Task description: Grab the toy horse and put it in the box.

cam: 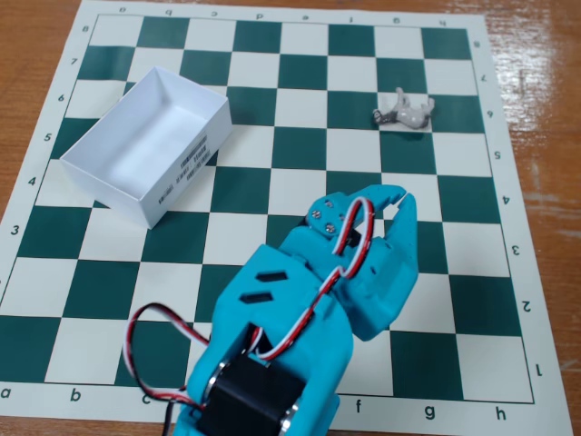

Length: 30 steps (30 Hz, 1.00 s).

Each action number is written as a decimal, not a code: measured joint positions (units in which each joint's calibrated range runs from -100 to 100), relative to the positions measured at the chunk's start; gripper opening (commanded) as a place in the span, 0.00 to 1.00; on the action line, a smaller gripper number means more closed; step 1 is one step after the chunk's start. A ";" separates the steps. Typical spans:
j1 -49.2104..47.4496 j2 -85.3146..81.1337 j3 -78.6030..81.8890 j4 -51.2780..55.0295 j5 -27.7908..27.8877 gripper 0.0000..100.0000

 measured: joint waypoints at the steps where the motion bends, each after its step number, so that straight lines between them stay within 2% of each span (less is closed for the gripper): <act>1: -0.07 -0.60 -0.27 0.88 0.00 0.00; 8: -3.51 -1.02 -0.36 2.19 0.21 0.00; 12: -7.02 -1.11 0.36 -1.66 0.88 0.00; 23: -7.54 -0.94 16.14 -24.87 5.05 0.00; 30: -8.29 -1.11 28.56 -45.62 6.09 0.00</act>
